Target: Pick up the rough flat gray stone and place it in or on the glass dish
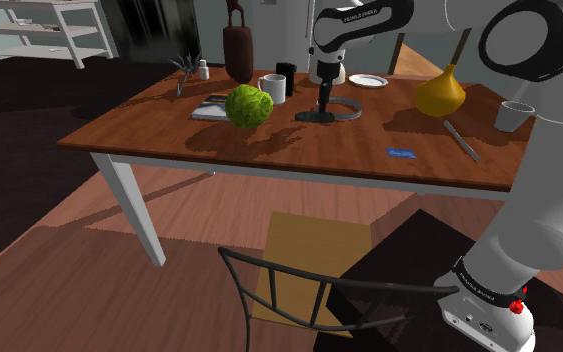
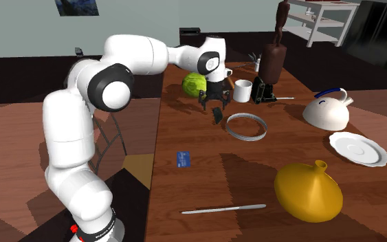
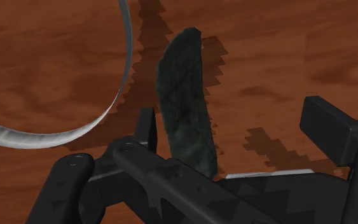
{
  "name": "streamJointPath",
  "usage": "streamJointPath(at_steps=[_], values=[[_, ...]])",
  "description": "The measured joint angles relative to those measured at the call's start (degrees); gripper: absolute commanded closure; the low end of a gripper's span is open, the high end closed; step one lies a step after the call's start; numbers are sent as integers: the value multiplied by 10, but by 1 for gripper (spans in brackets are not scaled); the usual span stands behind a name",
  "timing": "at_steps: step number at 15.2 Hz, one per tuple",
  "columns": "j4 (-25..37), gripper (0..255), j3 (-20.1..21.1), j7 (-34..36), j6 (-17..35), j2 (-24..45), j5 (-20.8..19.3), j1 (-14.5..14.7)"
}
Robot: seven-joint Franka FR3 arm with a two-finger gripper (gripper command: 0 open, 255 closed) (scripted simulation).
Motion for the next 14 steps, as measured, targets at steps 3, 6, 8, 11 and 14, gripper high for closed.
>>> streamJointPath(at_steps=[3, 6, 8, 11, 14], values=[[26, 0, 3, -18, 5, 29, 0, -1], [15, 0, 3, -21, 24, 37, 0, -2], [4, 0, 4, -21, 39, 41, 1, -2], [-2, 0, 4, -22, 48, 44, 1, -3], [-3, 0, 4, -22, 50, 44, 1, -3]])
